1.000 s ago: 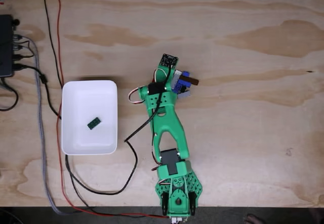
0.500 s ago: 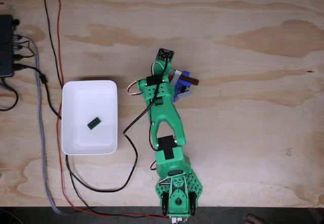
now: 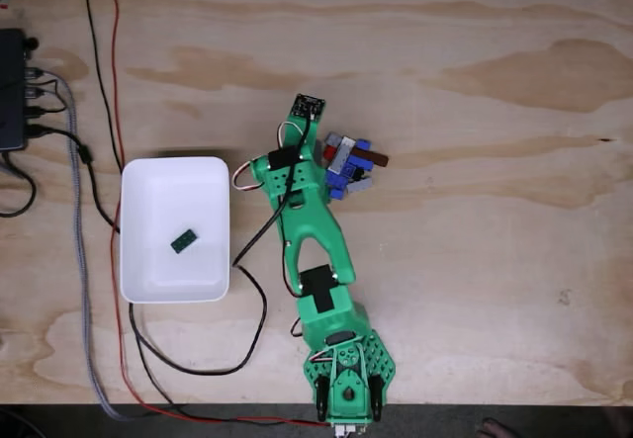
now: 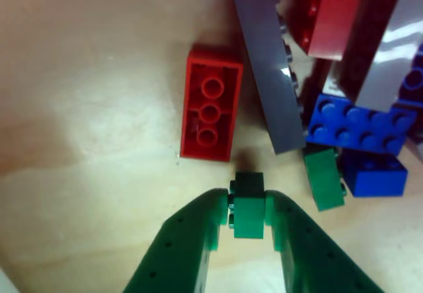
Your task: Put all lego bricks in the bin.
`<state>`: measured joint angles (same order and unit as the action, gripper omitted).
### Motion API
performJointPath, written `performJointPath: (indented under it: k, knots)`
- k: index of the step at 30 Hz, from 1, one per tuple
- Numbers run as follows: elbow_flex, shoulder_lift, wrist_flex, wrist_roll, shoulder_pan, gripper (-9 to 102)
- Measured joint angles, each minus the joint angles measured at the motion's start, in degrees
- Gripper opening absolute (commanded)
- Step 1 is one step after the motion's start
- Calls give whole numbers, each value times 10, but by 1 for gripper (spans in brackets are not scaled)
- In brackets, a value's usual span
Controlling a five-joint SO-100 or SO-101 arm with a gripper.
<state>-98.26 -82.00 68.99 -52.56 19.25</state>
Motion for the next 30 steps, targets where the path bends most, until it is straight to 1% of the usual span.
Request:
performJointPath:
  k: [3,7,10,11,14,15,16,18,19,22,23,25,27,30]
  knots:
    - [37,-73,44,66,27,0]
    - [130,-219,169,159,99,0]
    - [212,-244,243,208,165,0]
    - [225,-233,252,223,200,0]
    - [240,-164,248,256,308,0]
    - [240,-140,243,261,330,2]
    - [240,-118,237,267,345,9]
    - [245,-67,211,274,361,30]
    - [248,-36,198,275,368,36]
    - [250,18,185,275,378,43]
    - [249,22,178,275,375,43]
    - [251,19,176,275,363,39]
    - [251,19,176,271,352,39]
    - [248,-31,209,216,282,38]
